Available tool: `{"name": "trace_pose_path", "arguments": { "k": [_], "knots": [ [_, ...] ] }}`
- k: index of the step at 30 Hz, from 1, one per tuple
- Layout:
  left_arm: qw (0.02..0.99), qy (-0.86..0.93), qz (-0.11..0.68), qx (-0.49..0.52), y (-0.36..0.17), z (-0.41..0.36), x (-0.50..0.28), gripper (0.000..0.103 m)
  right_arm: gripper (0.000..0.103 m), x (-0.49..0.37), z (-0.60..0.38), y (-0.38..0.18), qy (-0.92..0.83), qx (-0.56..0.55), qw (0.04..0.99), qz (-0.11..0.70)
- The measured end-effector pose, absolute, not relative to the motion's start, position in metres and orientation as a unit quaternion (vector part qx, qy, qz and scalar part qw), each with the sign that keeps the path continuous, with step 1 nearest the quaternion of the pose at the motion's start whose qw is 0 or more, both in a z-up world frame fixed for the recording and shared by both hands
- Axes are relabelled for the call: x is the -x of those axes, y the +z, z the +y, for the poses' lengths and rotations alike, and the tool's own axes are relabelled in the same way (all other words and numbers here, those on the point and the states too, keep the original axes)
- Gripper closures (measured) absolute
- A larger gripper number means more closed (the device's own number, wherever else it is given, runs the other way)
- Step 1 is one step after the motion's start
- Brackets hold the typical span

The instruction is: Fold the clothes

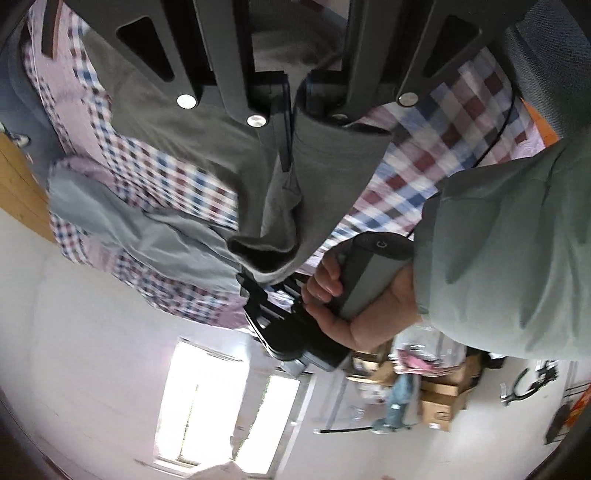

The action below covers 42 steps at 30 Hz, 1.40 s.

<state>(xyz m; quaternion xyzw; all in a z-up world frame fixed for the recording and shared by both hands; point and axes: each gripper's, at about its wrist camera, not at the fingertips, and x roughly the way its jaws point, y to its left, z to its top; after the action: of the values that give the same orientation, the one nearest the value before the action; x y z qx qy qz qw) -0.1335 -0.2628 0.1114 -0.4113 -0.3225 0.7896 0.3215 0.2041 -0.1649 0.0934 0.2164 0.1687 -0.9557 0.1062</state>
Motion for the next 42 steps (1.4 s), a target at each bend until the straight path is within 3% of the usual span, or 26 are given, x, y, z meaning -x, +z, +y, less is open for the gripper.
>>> {"name": "trace_pose_path", "arguments": {
  "k": [15, 28, 38, 42],
  "knots": [
    [0.352, 0.762, -0.308, 0.448, 0.102, -0.106, 0.13, 0.095, 0.099, -0.223, -0.041, 0.103, -0.963, -0.244, -0.022, 0.108],
    [0.273, 0.781, -0.265, 0.495, 0.062, -0.012, 0.115, 0.095, 0.102, -0.232, 0.049, 0.09, -0.955, -0.289, -0.071, 0.003],
    [0.233, 0.808, -0.199, 0.503, 0.073, 0.007, 0.107, 0.095, 0.101, -0.221, 0.07, 0.067, -0.933, -0.348, -0.055, -0.07],
    [0.241, 0.815, -0.205, 0.485, 0.091, -0.022, 0.092, 0.095, 0.098, -0.213, 0.09, 0.05, -0.912, -0.38, -0.026, -0.155]
  ]
}}
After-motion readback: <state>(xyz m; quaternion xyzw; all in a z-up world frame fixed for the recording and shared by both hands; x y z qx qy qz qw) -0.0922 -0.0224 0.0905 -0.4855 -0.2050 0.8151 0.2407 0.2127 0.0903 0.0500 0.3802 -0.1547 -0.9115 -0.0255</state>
